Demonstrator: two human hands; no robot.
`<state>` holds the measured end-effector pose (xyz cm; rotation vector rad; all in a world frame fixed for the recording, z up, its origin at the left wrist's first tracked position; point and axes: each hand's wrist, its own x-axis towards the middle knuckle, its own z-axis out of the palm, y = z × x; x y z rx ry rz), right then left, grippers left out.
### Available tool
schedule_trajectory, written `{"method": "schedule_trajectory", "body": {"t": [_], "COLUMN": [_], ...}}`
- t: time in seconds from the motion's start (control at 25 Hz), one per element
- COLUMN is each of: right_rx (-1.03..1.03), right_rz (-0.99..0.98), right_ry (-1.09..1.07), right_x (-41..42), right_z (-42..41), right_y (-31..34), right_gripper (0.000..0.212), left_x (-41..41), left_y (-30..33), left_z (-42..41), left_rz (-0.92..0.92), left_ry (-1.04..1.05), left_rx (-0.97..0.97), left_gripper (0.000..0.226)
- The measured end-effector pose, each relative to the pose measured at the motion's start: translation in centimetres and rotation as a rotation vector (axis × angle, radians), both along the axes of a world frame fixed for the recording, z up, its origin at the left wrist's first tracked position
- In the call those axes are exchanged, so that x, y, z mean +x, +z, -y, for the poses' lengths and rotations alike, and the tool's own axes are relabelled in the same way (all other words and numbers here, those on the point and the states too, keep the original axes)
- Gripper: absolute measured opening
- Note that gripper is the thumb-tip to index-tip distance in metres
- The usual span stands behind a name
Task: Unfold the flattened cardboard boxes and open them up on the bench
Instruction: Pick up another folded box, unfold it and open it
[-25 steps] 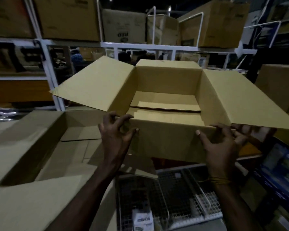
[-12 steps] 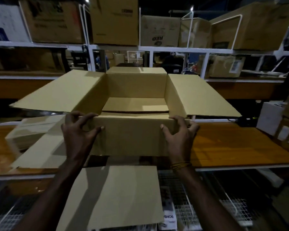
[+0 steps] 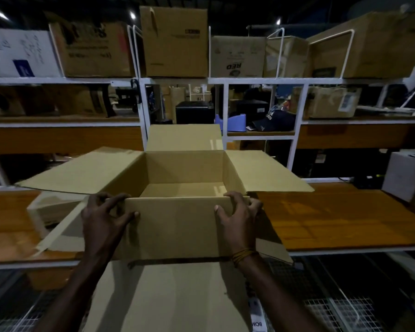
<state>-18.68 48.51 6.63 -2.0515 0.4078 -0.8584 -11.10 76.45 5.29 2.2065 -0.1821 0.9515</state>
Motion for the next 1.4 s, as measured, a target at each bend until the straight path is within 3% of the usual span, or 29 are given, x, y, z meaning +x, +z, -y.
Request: {"method": "schedule_trajectory", "body": {"t": [0.52,1.0,1.28,1.4], "right_rx": [0.038,-0.031,-0.129,-0.131], "right_rz": [-0.068,-0.044,-0.245,-0.453], "right_ry": [0.005,-0.003,0.042,0.105], "right_x": [2.1,5.8,9.1,9.0], "right_z": [-0.5,0.2,1.9,2.4], "right_y": [-1.9,-2.2,-2.8,-5.4], "right_gripper": [0.03,0.034,0.046,0.05], "left_x": [1.7,4.9,8.9,8.8], "left_y": [-1.8,-1.4,-1.4,-3.0], "left_z": [-0.2,0.4,1.0,0.8], "left_rz": [-0.107,-0.083,-0.314,-0.57], "left_ry": [-0.025,0.014,-0.024,-0.023], "left_rx": [-0.027,0.013,0.122,0.287], "left_gripper": [0.052,0.048,0.058,0.062]}}
